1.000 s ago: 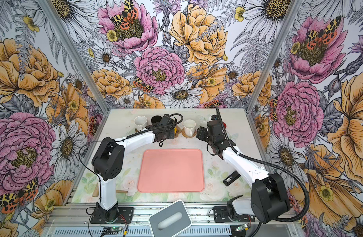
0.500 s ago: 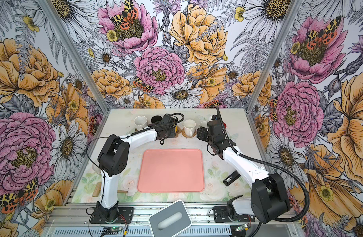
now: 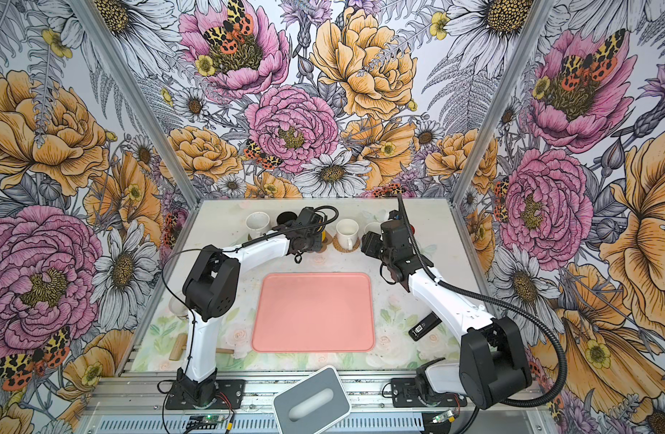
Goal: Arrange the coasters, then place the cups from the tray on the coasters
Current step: 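Lower the yellow mug onto the paw-print coaster between black and white mugs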
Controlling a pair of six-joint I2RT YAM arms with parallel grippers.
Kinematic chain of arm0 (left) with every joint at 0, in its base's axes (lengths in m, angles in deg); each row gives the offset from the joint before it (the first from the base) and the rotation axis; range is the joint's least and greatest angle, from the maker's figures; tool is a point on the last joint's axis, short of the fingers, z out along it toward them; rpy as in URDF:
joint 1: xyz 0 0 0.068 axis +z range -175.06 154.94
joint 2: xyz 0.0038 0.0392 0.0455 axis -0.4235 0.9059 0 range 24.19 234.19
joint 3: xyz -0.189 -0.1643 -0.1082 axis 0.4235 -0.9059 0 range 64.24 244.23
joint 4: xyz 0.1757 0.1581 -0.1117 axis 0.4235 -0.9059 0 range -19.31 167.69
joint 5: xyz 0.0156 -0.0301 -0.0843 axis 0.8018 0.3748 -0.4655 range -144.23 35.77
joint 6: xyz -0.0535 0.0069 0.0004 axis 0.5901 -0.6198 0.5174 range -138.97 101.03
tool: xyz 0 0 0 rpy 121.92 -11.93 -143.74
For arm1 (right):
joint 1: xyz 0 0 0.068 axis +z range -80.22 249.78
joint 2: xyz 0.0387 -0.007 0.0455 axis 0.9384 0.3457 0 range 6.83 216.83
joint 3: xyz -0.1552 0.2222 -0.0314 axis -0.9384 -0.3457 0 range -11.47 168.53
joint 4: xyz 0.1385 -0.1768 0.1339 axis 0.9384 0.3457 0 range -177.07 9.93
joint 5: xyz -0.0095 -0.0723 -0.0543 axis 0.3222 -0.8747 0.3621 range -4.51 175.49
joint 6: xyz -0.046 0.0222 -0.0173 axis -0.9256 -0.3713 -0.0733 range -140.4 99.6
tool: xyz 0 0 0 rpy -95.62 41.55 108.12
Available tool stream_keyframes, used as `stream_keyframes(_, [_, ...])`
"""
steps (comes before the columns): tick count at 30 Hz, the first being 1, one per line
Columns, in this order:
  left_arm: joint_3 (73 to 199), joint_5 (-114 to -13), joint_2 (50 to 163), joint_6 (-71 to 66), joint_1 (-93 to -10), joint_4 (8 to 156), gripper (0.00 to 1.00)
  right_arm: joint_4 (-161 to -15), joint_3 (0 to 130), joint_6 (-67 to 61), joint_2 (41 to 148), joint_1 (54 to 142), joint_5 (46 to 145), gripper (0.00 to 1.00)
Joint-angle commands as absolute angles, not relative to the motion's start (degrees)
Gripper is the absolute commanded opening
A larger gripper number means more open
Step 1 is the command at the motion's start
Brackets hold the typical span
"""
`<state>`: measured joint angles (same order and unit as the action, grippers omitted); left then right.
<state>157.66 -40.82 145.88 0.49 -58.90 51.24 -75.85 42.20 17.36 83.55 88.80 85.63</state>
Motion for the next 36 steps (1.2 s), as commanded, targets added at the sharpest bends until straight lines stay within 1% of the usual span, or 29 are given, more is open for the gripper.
stream_keyframes(1, [160.4, -41.0, 145.8, -0.4, -58.6, 54.3, 0.00, -76.7, 41.8, 17.8, 82.8, 88.3, 86.2, 0.64])
stream_keyframes(34, [162.3, -41.8, 148.5, -0.1, -58.6, 51.2, 0.00, -76.8, 41.3, 17.8, 81.9, 87.6, 86.5, 0.64])
stream_keyframes(36, [162.6, -41.8, 148.7, -0.1, -58.6, 50.8, 0.02, -76.8, 41.2, 17.9, 81.8, 87.6, 86.7, 0.64])
